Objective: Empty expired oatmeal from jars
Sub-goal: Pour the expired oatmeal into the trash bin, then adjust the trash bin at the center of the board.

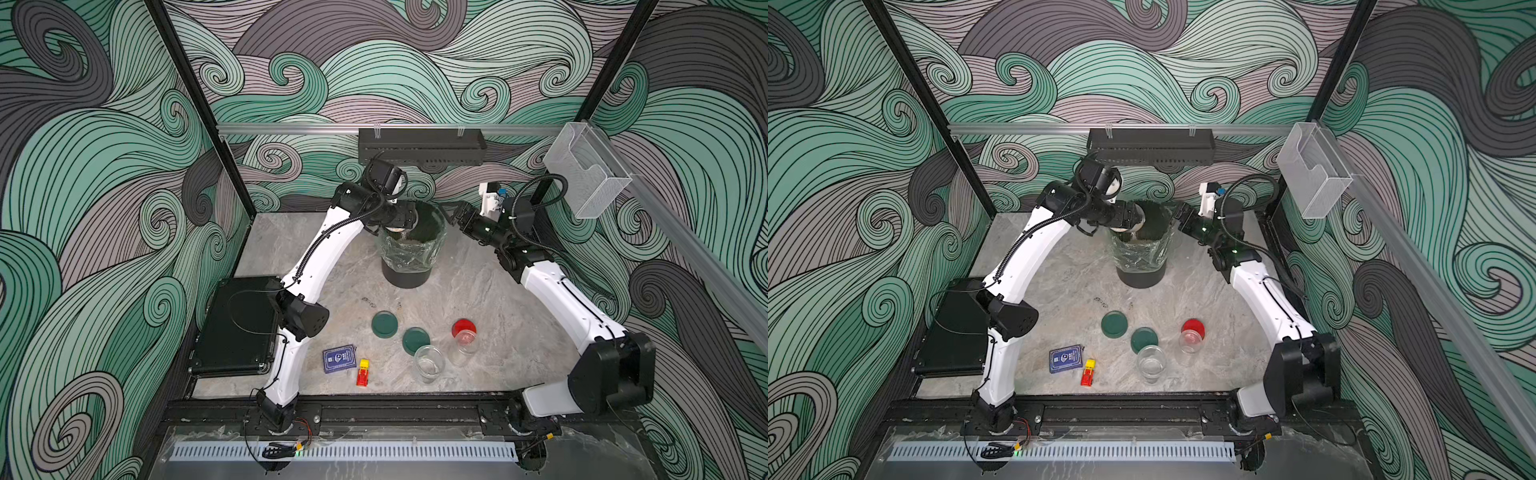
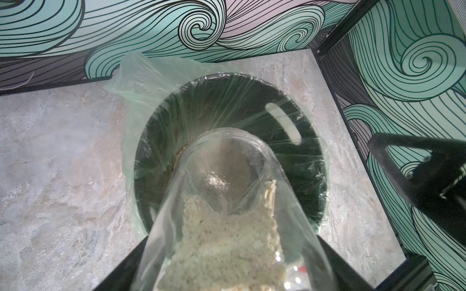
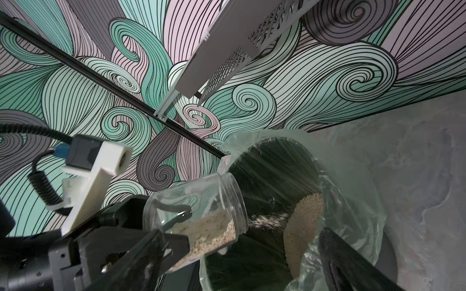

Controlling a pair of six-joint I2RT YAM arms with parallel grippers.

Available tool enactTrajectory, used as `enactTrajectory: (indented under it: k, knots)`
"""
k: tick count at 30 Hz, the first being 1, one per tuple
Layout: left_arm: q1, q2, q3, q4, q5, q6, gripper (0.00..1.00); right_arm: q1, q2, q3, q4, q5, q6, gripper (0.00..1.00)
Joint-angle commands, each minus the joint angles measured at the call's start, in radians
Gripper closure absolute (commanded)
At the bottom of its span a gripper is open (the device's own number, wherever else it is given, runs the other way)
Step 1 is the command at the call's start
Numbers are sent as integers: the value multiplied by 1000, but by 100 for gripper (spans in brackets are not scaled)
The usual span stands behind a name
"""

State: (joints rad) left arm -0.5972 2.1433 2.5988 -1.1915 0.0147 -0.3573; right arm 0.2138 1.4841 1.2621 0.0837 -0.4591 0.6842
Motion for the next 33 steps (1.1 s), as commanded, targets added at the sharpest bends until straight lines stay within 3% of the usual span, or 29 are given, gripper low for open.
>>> enactTrajectory:
  k: [1, 9, 13, 24, 33]
  knots:
    - [8, -46, 54, 47, -11, 22, 100, -8, 59, 72, -65, 26, -81, 7]
    - [10, -54, 53, 41, -7, 28, 100, -6, 180, 175, -121, -5, -118, 11]
    - [11, -55, 54, 40, -9, 33, 100, -3, 217, 203, -144, -42, -120, 18]
    - [11, -63, 54, 33, -18, 39, 100, 27, 193, 158, -132, -81, -100, 32]
    - [11, -74, 52, 26, -19, 40, 100, 42, 161, 111, -108, -104, -62, 35]
